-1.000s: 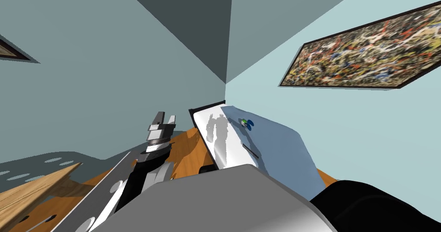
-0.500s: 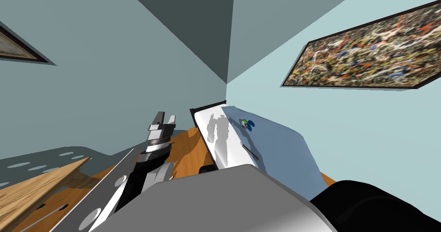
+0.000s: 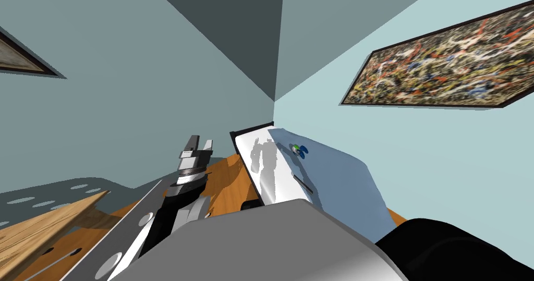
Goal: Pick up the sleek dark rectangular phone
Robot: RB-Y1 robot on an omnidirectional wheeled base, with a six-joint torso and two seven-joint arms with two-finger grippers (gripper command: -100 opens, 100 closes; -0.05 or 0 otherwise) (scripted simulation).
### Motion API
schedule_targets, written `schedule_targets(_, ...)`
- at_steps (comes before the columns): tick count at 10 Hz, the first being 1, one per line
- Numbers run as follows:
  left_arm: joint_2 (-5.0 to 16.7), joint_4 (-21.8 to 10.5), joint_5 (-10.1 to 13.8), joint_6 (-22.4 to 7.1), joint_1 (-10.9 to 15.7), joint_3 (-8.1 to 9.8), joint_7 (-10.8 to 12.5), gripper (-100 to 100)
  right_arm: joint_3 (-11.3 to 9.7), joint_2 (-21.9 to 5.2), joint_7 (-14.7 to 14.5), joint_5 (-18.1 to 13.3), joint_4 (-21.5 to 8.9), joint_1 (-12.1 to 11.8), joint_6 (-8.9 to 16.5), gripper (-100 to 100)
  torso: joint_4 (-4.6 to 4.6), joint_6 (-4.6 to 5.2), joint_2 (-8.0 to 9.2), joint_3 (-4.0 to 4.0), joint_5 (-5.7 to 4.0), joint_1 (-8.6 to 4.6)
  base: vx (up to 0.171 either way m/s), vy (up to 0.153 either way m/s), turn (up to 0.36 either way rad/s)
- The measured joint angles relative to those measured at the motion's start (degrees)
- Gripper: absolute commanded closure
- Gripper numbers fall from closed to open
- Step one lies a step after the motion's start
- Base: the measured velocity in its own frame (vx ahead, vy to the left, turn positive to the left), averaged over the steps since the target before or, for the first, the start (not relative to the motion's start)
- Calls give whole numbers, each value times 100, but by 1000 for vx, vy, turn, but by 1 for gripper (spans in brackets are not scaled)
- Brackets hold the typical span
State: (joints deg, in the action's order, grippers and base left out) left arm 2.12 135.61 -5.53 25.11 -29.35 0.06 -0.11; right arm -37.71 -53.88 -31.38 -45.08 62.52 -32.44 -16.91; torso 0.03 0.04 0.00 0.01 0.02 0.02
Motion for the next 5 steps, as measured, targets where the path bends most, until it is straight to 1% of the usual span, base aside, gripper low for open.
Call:
schedule_targets(1, 0, 0, 0, 0, 0, 0, 0, 0, 0, 0, 0, 0, 0, 0, 0, 100, 0, 0, 0, 0, 0, 0, 7, 26, -74)
schedule_targets(3, 0, 0, 0, 0, 0, 0, 0, 0, 36, -247, 42, 19, 222, -105, -17, 100, -1, 3, -3, -2, 6, 19, 14, 46, -96)
schedule_targets(4, 0, 0, 0, 0, 0, 0, 0, 0, 58, -384, 69, 31, 321, -146, -53, 100, -1, 4, -4, -3, 8, 20, 6, 18, -21)
schedule_targets(5, 0, 0, 0, 0, 0, 0, 0, 0, 63, -401, 74, 33, 331, -151, -61, 0, -1, 2, -3, -2, 3, 12, 0, 0, 0)
